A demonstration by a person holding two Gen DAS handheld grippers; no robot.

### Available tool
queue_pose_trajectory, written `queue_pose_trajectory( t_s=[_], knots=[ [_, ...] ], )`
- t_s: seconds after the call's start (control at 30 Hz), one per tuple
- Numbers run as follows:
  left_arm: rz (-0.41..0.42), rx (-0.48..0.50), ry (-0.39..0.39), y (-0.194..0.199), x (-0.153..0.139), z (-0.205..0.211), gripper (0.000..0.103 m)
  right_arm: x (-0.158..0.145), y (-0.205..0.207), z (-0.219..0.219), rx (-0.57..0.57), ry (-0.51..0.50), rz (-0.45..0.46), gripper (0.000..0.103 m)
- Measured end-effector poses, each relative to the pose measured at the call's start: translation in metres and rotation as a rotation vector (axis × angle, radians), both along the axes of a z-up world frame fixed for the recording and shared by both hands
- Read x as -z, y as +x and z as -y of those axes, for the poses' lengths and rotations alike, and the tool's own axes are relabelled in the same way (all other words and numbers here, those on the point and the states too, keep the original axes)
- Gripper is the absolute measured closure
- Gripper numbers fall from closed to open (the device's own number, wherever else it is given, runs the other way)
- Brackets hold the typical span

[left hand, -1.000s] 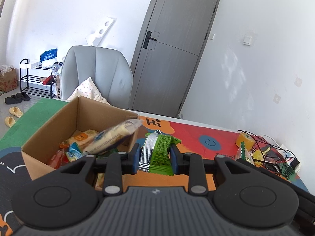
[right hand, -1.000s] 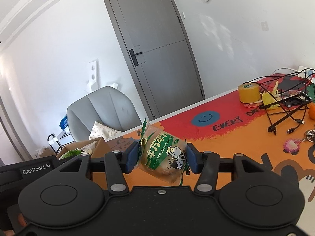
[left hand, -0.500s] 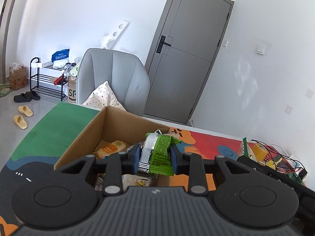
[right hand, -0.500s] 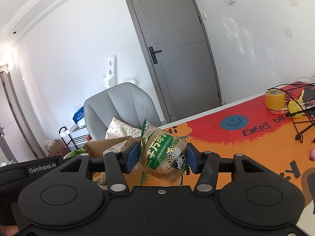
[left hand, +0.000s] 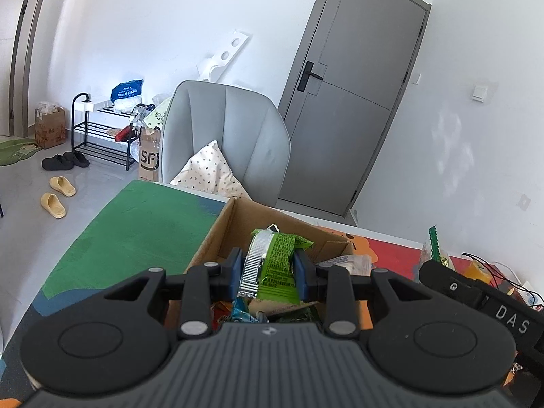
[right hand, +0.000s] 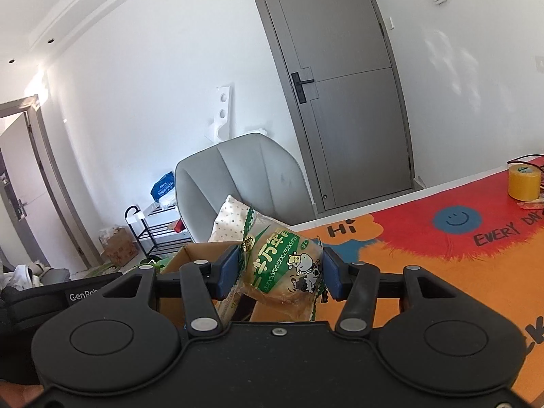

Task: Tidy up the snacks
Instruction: 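Open the left tool over the box while the right tool releases the bread pack inside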

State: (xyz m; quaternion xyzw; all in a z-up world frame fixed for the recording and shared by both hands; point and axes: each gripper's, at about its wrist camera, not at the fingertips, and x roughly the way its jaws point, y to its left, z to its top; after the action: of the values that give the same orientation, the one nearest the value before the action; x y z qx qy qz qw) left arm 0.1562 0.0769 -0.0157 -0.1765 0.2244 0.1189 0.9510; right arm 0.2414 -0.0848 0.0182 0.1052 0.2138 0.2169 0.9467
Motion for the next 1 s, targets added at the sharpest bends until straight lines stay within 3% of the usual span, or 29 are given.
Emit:
queue_pose_trajectory(
  t_s=[0.2,0.4,1.0],
  knots=[
    [-0.031,0.008,-0.022,0.016,0.005,-0.008,0.072,-0.001,0.008,-0.008,-0.01,-0.004,-0.012,0.051],
    [-0.032,-0.018,-0.047,0.018,0.006,-0.017,0.052,-0.003,0.013,-0.015,-0.025,-0.013,-0.018,0.051],
    [-0.019,-0.163,-0.065,-0.008,-0.007,-0.068,0.034,-0.017,0.034,-0.065,-0.116,-0.043,-0.031,0.05]
  ],
)
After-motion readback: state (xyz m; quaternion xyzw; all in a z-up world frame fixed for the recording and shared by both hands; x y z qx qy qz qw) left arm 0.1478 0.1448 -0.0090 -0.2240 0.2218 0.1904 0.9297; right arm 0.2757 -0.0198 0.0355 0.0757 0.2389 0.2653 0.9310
